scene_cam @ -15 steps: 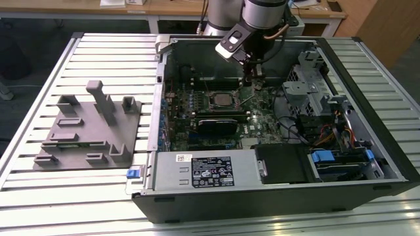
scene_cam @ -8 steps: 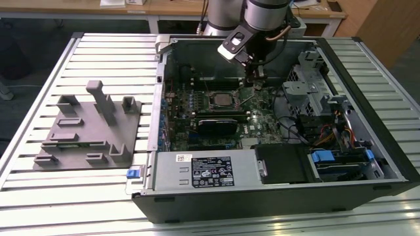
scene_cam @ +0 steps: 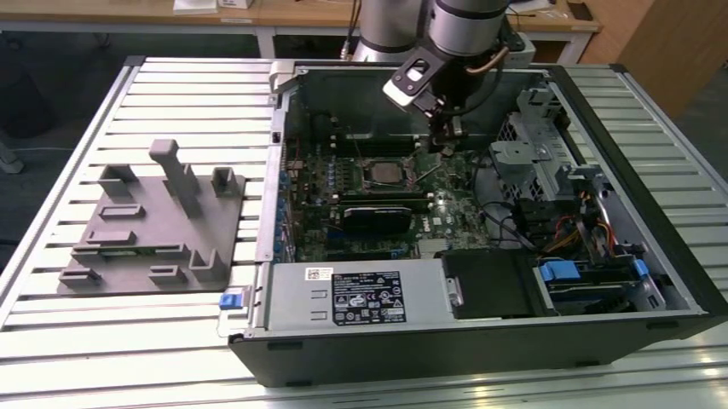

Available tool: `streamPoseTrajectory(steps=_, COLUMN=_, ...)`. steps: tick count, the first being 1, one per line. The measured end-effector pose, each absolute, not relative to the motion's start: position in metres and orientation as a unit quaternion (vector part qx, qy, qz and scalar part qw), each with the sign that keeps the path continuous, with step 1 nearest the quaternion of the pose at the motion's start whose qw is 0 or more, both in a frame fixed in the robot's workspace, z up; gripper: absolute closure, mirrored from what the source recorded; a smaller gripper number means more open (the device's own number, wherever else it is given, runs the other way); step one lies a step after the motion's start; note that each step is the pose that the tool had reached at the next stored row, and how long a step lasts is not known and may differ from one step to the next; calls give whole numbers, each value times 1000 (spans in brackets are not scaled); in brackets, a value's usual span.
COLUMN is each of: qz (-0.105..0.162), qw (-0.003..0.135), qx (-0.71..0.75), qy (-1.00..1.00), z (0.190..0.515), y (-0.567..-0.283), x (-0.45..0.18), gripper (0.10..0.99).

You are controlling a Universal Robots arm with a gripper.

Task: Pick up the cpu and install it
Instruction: 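Close the cpu cover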

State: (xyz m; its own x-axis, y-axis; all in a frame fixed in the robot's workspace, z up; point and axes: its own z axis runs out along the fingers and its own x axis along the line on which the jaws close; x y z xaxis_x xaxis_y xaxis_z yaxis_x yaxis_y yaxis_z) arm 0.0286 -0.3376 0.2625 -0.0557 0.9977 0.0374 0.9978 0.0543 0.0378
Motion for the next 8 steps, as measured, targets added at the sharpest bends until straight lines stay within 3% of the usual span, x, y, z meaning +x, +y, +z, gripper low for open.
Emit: streamPoseTrajectory(steps=8, qz=-26, qw=1, qx=-687, qy=-726, z=260, y=-330, x=39, gripper=980)
